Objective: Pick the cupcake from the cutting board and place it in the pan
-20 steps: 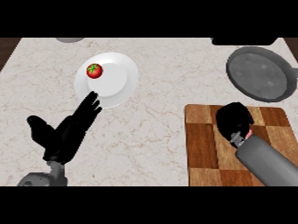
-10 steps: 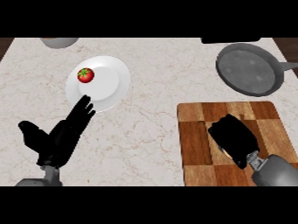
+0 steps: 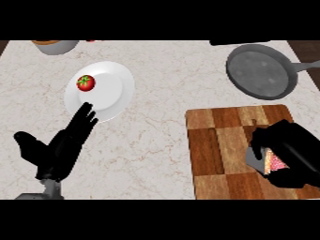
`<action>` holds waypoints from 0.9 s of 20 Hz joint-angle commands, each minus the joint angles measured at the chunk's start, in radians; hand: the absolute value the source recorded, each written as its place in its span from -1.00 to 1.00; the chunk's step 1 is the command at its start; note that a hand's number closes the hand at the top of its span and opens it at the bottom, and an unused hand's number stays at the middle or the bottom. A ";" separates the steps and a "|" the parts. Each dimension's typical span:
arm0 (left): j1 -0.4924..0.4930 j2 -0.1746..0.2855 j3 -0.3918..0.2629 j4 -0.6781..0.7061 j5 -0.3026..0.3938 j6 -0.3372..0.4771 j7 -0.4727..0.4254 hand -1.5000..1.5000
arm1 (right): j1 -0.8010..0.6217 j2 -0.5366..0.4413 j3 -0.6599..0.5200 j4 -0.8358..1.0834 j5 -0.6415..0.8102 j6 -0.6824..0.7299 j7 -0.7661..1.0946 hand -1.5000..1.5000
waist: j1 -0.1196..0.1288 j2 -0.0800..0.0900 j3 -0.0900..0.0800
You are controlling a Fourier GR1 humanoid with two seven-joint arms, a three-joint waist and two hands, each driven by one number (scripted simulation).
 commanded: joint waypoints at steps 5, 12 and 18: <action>0.005 -0.007 -0.022 -0.010 0.010 -0.026 0.012 0.00 | 0.151 -0.079 -0.338 0.052 -0.553 0.124 -0.282 1.00 | 0.053 0.010 -0.003; -0.073 -0.036 -0.033 0.049 -0.021 -0.032 0.003 0.00 | -0.007 -0.064 -0.432 0.473 -0.531 0.241 -0.461 1.00 | 0.098 0.016 -0.004; -0.022 -0.021 -0.054 0.020 -0.040 -0.064 -0.008 0.00 | -0.275 0.053 -0.384 0.783 -0.343 0.094 -0.532 1.00 | 0.116 0.018 -0.004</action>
